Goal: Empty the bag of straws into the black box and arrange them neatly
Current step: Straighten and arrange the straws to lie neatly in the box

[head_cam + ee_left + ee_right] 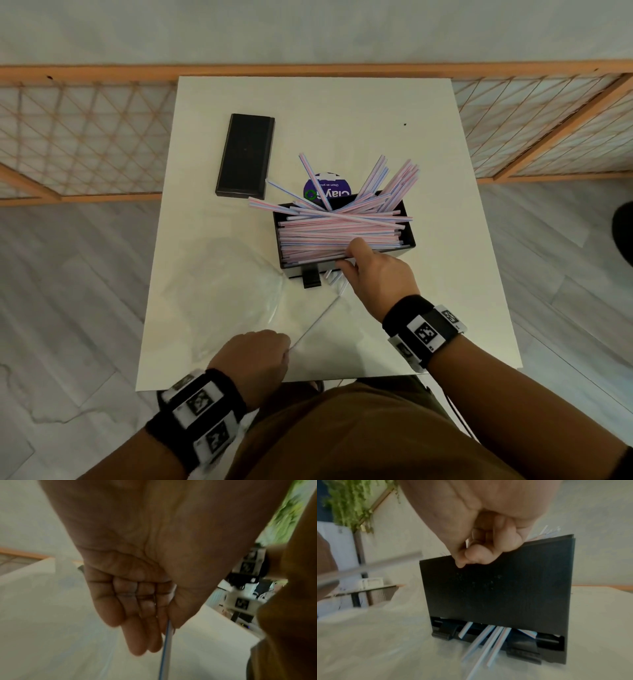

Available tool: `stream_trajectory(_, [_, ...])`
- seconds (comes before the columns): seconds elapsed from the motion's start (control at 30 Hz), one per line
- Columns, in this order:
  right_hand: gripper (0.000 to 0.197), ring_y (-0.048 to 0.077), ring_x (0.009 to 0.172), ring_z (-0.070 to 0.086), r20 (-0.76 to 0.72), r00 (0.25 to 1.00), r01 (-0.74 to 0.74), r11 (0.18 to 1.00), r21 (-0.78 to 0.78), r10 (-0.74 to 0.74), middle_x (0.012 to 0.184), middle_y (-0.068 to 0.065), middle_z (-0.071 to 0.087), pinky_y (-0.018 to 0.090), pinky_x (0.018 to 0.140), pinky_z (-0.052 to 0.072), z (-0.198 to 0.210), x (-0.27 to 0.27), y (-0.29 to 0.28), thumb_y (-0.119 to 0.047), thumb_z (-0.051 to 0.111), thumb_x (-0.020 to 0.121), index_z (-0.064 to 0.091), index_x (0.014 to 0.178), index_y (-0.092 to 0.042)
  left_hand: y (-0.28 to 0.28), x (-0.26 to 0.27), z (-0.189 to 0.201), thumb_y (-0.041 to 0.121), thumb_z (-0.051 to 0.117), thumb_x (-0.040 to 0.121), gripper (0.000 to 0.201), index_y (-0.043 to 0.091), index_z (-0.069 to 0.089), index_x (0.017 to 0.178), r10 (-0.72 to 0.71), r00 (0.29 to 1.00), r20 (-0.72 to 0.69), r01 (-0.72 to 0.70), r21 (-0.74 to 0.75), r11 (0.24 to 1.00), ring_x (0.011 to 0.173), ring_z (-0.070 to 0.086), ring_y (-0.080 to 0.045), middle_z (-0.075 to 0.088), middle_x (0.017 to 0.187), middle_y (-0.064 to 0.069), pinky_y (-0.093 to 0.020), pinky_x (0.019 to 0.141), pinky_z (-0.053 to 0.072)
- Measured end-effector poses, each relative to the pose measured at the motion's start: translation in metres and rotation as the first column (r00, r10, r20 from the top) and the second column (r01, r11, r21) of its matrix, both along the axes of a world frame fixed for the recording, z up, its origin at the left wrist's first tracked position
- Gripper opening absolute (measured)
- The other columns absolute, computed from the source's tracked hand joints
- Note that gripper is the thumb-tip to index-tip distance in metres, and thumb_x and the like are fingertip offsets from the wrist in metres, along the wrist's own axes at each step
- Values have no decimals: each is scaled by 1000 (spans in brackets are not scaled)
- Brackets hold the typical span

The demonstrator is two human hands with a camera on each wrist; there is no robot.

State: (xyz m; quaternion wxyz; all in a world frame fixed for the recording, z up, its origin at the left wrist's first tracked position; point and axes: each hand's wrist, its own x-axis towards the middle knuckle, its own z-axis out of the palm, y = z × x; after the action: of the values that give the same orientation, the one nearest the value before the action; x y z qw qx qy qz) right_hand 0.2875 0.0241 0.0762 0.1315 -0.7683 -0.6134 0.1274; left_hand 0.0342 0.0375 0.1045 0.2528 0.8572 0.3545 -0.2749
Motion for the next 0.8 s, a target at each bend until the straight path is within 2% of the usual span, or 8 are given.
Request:
stream_trajectory(0.1, [20,31,72,67,-150,987,56,998,28,-51,82,-1,72,36,57,51,10,6,-4,-38,57,100,56,114,-24,5,1,43,44,28,108,24,30,39,91,42,985,165,-46,19,999,67,47,-11,48,81,8,-29,65,39])
stream_trajectory(0.17, [16,29,72,67,-180,980,104,990,94,-86,85,-4,74,39,59,54,17,14,-10,-36,56,100,57,113,-27,19,11,61,43,34,108,24,30,41,89,35,956,291,-85,162,983,62,48,-11,49,76,8,-31,60,44])
stream_trajectory(0.27, [4,28,64,62,-205,966,188,974,130,-159,77,-7,69,39,55,53,25,30,-24,-30,57,99,58,100,-25,51,34,64,34,49,104,21,23,52,86,-48,904,426,-147,413,899,60,52,-24,51,74,4,-40,55,42])
stream_trajectory(0.37, [5,26,62,58,-225,946,266,956,122,-234,72,-9,62,39,56,52,26,47,-37,-28,59,98,58,100,-23,84,68,52,21,62,96,14,20,60,83,-100,917,387,-136,536,833,65,58,-35,57,78,-4,-40,56,44])
stream_trajectory(0.53, [5,19,59,57,-221,936,299,950,92,-273,66,-10,59,37,54,51,27,63,-46,-30,60,98,57,99,-26,109,110,25,25,59,96,12,16,67,93,-104,941,321,-72,491,868,86,63,-36,62,90,-8,-44,73,46])
stream_trajectory(0.63, [5,17,58,56,-225,938,290,952,102,-262,64,-11,58,36,54,51,31,68,-46,-31,60,98,56,98,-28,96,113,26,35,59,95,20,17,66,90,-41,883,468,-192,439,878,82,60,-30,61,89,-5,-42,72,48])
stream_trajectory(0.7, [6,16,58,56,-233,943,269,957,112,-237,64,-12,58,36,54,51,32,73,-45,-32,61,97,56,100,-29,71,111,28,40,59,97,24,20,63,85,80,804,589,-278,253,926,76,58,-22,61,83,2,-38,68,47])
stream_trajectory(0.8, [18,16,57,54,-226,962,193,968,162,-154,66,-14,55,31,52,47,33,81,-38,-32,62,98,55,113,-26,34,117,10,48,56,99,31,20,66,89,331,812,480,-316,-114,942,75,60,-16,66,82,5,-34,70,48])
